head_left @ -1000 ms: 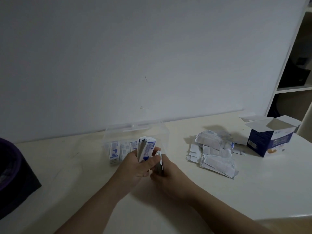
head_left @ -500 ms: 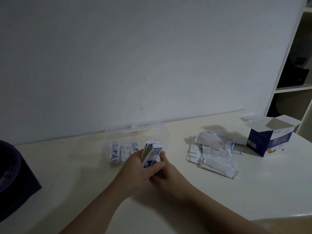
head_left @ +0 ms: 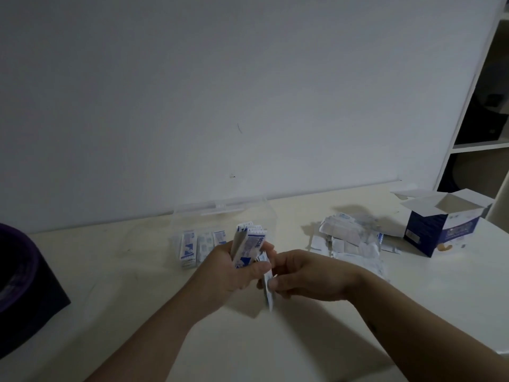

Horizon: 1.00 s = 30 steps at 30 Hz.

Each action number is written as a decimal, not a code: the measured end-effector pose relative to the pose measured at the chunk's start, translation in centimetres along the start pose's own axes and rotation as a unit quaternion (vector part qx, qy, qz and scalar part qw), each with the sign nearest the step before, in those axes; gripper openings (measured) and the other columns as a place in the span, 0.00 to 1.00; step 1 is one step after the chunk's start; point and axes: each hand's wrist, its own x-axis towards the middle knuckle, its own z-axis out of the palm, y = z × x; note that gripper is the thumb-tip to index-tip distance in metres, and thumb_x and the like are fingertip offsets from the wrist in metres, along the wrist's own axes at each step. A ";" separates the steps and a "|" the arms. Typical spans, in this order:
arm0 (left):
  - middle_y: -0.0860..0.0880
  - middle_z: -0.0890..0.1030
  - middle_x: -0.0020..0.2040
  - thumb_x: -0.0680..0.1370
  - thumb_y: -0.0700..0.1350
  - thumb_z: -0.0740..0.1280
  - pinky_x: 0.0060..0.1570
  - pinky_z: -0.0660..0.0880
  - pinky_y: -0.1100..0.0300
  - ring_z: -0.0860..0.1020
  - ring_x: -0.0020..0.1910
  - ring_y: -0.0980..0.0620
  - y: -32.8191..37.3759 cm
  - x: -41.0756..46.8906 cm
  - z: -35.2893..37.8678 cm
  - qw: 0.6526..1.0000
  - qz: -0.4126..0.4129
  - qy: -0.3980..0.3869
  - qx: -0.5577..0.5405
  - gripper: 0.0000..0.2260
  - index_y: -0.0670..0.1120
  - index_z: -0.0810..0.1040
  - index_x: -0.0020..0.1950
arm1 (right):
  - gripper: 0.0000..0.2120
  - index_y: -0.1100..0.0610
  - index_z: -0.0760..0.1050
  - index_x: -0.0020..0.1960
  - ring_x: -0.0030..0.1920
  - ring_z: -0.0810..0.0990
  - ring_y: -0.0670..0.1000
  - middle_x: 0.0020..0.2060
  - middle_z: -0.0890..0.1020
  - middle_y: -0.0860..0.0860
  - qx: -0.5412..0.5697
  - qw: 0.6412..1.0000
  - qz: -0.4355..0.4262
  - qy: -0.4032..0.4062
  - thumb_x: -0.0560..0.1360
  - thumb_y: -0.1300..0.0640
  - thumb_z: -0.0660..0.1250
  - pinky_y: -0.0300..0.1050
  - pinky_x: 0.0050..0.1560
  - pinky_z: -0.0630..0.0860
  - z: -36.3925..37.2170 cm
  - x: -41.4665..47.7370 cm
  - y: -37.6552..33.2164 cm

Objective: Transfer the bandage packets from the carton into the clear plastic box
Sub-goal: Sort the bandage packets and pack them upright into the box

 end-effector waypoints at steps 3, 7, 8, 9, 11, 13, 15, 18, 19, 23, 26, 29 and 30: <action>0.49 0.84 0.46 0.73 0.42 0.72 0.29 0.68 0.66 0.72 0.29 0.57 0.9 0.1 -0.8 0.998 0.000 0.011 -0.060 0.06 0.46 0.80 0.49 | 0.04 0.59 0.76 0.49 0.33 0.70 0.43 0.38 0.75 0.52 -0.045 0.999 -0.023 0.018 0.76 0.65 0.63 0.35 0.37 0.68 0.3 0.0 -1.5; 0.50 0.84 0.48 0.73 0.41 0.70 0.25 0.67 0.68 0.69 0.25 0.58 3.1 0.5 -2.5 0.993 0.035 0.024 -0.114 0.07 0.46 0.79 0.50 | 0.05 0.58 0.77 0.47 0.34 0.70 0.44 0.34 0.76 0.49 -0.132 0.987 -0.061 0.074 0.78 0.63 0.63 0.35 0.36 0.70 1.0 0.1 -5.5; 0.50 0.84 0.49 0.72 0.42 0.70 0.25 0.67 0.68 0.68 0.25 0.58 3.7 0.7 -3.1 0.991 0.048 0.032 -0.123 0.07 0.47 0.79 0.50 | 0.05 0.58 0.78 0.48 0.34 0.71 0.44 0.35 0.78 0.48 -0.147 0.983 -0.073 0.080 0.78 0.63 0.63 0.36 0.37 0.70 1.0 0.4 -6.7; 0.49 0.84 0.49 0.71 0.42 0.68 0.25 0.67 0.68 0.68 0.25 0.58 4.3 1.0 -3.6 0.988 0.059 0.041 -0.135 0.08 0.48 0.80 0.49 | 0.06 0.57 0.78 0.49 0.35 0.72 0.44 0.37 0.80 0.48 -0.161 0.980 -0.081 0.088 0.78 0.62 0.63 0.37 0.38 0.71 1.1 0.7 -7.9; 0.49 0.84 0.48 0.70 0.40 0.67 0.25 0.68 0.69 0.69 0.26 0.59 5.6 1.9 -4.6 0.980 0.081 0.058 -0.174 0.09 0.47 0.79 0.49 | 0.06 0.56 0.79 0.50 0.35 0.73 0.44 0.38 0.81 0.49 -0.191 0.971 -0.087 0.116 0.78 0.60 0.63 0.38 0.38 0.71 1.0 1.4 -10.0; 0.49 0.85 0.47 0.70 0.37 0.71 0.25 0.68 0.69 0.72 0.29 0.59 6.4 2.6 -5.4 0.972 0.101 0.069 -0.202 0.11 0.46 0.78 0.50 | 0.07 0.57 0.80 0.51 0.34 0.72 0.43 0.37 0.81 0.48 -0.230 0.958 -0.093 0.147 0.77 0.59 0.64 0.36 0.37 0.70 1.0 2.2 -11.7; 0.48 0.84 0.49 0.71 0.40 0.71 0.26 0.67 0.69 0.71 0.31 0.59 6.6 3.2 -5.9 0.967 0.107 0.084 -0.214 0.11 0.47 0.78 0.52 | 0.07 0.59 0.80 0.52 0.30 0.74 0.39 0.37 0.81 0.47 -0.260 0.945 -0.097 0.175 0.77 0.59 0.65 0.30 0.33 0.69 0.9 2.8 -13.0; 0.46 0.76 0.40 0.73 0.40 0.66 0.25 0.65 0.68 0.68 0.29 0.59 5.6 4.1 -6.7 0.957 0.094 0.148 -0.231 0.10 0.47 0.78 0.54 | 0.08 0.58 0.80 0.52 0.36 0.79 0.42 0.42 0.83 0.51 -0.334 0.911 -0.088 0.226 0.77 0.57 0.65 0.35 0.36 0.74 0.5 4.5 -13.8; 0.47 0.74 0.39 0.76 0.41 0.65 0.26 0.65 0.67 0.67 0.29 0.59 5.2 4.4 -7.0 0.959 0.084 0.181 -0.200 0.08 0.48 0.78 0.54 | 0.09 0.58 0.80 0.52 0.38 0.80 0.45 0.44 0.83 0.52 -0.380 0.887 -0.081 0.249 0.77 0.55 0.65 0.38 0.39 0.75 0.0 5.1 -13.8; 0.48 0.81 0.43 0.78 0.48 0.64 0.37 0.68 0.61 0.73 0.33 0.56 2.9 4.7 -8.9 0.956 0.004 0.276 0.101 0.06 0.49 0.80 0.49 | 0.19 0.64 0.80 0.50 0.39 0.78 0.51 0.44 0.83 0.57 -0.532 0.816 0.021 0.225 0.77 0.49 0.60 0.36 0.37 0.70 -0.9 8.5 -13.1; 0.49 0.77 0.36 0.79 0.48 0.63 0.31 0.66 0.67 0.74 0.35 0.53 1.5 4.7 -9.7 0.930 -0.043 0.221 0.291 0.09 0.48 0.75 0.40 | 0.18 0.66 0.78 0.46 0.35 0.76 0.51 0.38 0.80 0.56 -0.608 0.765 0.158 0.145 0.77 0.51 0.61 0.38 0.36 0.69 -1.1 11.3 -11.7; 0.47 0.79 0.41 0.79 0.47 0.63 0.39 0.68 0.59 0.76 0.42 0.48 0.5 5.1 -10.2 0.903 -0.069 0.196 0.375 0.06 0.46 0.76 0.45 | 0.14 0.61 0.69 0.33 0.32 0.72 0.49 0.31 0.72 0.52 -0.641 0.721 0.235 0.121 0.75 0.58 0.63 0.40 0.36 0.68 -1.1 13.7 -10.4; 0.46 0.79 0.43 0.78 0.46 0.63 0.41 0.69 0.58 0.77 0.43 0.47 0.2 5.2 -10.4 0.899 -0.077 0.189 0.387 0.05 0.46 0.77 0.46 | 0.13 0.61 0.67 0.33 0.32 0.71 0.49 0.33 0.73 0.52 -0.637 0.718 0.252 0.123 0.75 0.60 0.64 0.39 0.34 0.68 -1.1 14.3 -10.2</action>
